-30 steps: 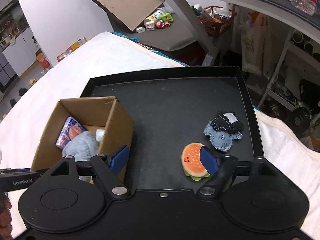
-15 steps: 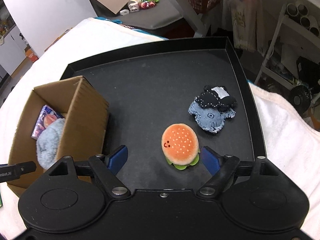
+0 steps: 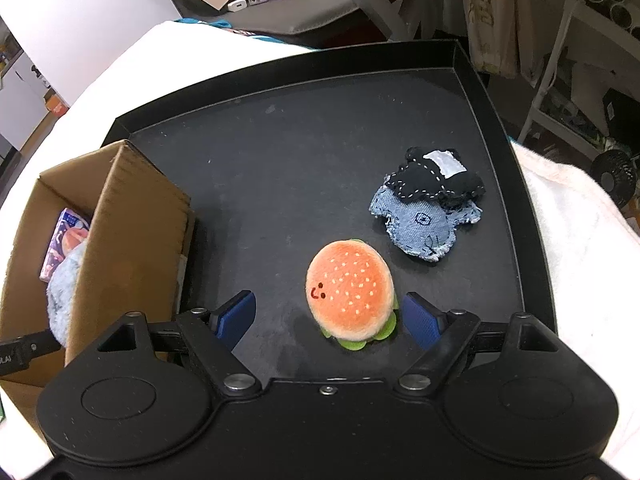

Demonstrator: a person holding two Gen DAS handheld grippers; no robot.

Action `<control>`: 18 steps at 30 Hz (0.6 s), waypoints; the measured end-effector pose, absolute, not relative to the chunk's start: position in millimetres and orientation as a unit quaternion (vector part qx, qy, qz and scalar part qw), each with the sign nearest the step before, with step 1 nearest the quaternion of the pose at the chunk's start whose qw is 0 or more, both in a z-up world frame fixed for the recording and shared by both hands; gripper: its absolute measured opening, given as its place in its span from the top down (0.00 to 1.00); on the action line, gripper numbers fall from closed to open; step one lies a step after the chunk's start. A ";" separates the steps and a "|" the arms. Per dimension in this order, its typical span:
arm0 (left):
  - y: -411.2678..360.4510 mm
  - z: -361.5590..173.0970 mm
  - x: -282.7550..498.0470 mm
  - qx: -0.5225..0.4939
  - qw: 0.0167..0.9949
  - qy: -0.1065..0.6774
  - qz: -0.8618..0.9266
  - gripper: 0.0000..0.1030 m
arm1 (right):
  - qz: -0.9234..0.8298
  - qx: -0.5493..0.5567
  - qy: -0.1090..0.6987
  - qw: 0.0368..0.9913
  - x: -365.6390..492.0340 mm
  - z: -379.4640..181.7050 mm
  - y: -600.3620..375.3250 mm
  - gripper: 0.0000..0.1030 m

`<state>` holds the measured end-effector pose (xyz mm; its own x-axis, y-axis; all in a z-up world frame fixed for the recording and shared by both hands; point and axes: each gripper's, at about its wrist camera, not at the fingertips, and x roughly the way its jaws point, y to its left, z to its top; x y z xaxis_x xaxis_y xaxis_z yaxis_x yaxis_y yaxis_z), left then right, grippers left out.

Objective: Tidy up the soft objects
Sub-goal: 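Move the right gripper to the hamburger plush and grasp it, then carry the hamburger plush with the right gripper into the box and release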

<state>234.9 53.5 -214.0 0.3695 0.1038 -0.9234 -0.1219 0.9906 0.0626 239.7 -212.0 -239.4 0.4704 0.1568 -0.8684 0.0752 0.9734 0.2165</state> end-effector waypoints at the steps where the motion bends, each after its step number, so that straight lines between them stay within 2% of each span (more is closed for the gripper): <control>1: 53.5 -214.8 235.8 -0.008 0.826 0.559 0.070 0.46 | 0.025 0.112 0.516 0.849 240.8 -241.1 -211.4 0.22; 5: 52.6 -217.1 238.2 -0.007 0.825 0.561 0.072 0.46 | 0.031 0.120 0.521 0.845 243.4 -247.2 -211.0 0.24; 8: 51.0 -218.2 239.3 -0.005 0.824 0.563 0.072 0.46 | 0.029 0.122 0.525 0.842 247.2 -250.9 -210.9 0.30; 11: 51.0 -219.0 239.6 -0.003 0.823 0.564 0.072 0.46 | 0.028 0.121 0.526 0.842 248.2 -254.0 -211.9 0.41; 13: 51.8 -219.3 240.0 -0.006 0.822 0.564 0.072 0.46 | 0.031 0.115 0.524 0.843 248.5 -253.4 -211.2 0.56; 18: 50.9 -218.0 239.3 -0.007 0.824 0.563 0.071 0.46 | 0.044 0.126 0.522 0.842 247.3 -248.1 -213.0 0.62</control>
<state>239.3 50.9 -218.0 0.3571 0.1085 -0.9277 -0.1250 0.9898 0.0677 247.3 -213.0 -248.1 0.4507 0.2048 -0.8688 0.0577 0.9646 0.2574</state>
